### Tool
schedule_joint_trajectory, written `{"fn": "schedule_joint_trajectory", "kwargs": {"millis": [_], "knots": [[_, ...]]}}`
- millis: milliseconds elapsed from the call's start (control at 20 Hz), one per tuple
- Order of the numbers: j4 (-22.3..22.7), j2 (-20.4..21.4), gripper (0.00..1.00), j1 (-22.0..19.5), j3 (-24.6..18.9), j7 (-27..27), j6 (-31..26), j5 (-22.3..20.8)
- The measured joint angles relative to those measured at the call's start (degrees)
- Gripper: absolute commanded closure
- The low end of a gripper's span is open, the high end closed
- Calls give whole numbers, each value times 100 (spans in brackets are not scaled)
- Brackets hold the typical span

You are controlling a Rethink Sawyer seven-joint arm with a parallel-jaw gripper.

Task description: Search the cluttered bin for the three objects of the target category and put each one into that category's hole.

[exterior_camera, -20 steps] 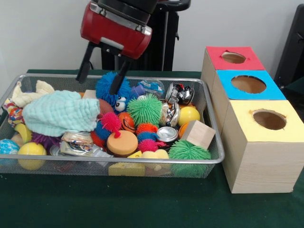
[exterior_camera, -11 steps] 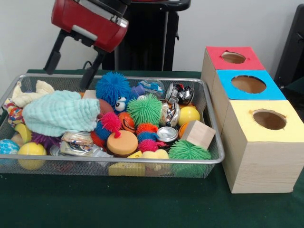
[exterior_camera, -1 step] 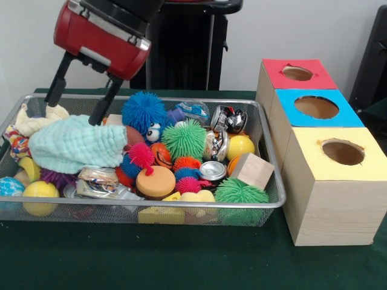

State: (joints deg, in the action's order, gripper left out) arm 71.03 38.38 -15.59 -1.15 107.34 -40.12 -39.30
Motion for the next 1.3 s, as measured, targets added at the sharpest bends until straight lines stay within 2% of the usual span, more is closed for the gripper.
{"fn": "schedule_joint_trajectory", "kwargs": {"millis": [850,1100,1300], "knots": [[262,-559,0,-332,-66,0,-57,429],[352,-633,0,-408,-121,0,-674,761],[383,-668,0,-444,-138,1,-1407,934]]}}
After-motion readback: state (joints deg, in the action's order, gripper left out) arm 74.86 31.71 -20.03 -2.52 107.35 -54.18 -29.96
